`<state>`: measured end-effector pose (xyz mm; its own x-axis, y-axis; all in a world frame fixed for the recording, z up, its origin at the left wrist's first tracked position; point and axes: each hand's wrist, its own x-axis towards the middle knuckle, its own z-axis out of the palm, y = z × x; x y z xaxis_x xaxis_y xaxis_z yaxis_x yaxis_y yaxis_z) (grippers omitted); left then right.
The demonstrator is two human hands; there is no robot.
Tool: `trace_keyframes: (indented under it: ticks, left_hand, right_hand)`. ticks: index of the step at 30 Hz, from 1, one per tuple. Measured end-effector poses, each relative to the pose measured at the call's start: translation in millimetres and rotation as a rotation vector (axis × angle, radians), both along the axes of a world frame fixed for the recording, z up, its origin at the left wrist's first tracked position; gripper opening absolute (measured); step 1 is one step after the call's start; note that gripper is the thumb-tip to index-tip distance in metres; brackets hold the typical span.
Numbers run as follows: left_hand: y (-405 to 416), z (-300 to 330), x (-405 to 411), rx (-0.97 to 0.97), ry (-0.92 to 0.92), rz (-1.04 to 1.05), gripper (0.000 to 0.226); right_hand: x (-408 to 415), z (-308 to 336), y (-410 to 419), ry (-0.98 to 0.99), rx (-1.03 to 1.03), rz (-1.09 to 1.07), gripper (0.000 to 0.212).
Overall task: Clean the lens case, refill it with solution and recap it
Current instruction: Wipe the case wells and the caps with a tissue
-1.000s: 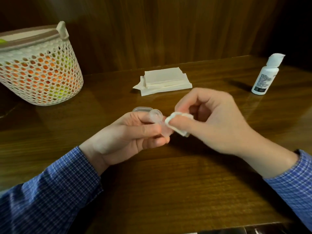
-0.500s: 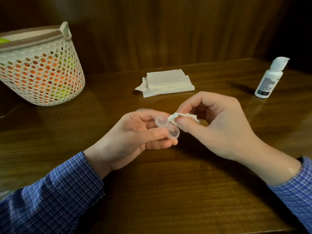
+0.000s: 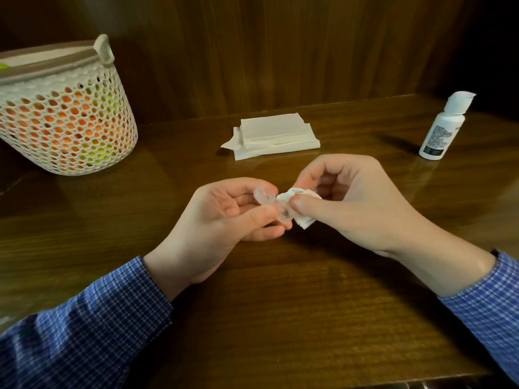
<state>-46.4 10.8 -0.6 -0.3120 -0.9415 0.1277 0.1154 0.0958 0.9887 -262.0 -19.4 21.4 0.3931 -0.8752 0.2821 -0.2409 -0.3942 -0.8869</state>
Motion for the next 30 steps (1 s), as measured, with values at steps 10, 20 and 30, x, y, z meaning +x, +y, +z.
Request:
trace_keyframes:
  ticks: [10,20,30]
  left_hand:
    - [6,-3,-8,-0.706,-0.565,0.391,0.02]
    - [1,-2,-3,-0.31,-0.285,0.349,0.034]
    - [-1,-10,-4,-0.196,-0.171,0.264,0.026]
  right_hand:
    - [20,-3,7,-0.336,0.671,-0.014,0.021]
    - [18,3,0,-0.447,0.841,-0.018,0.009]
    - [17,-1,-1,-0.34,0.783,-0.019,0.02]
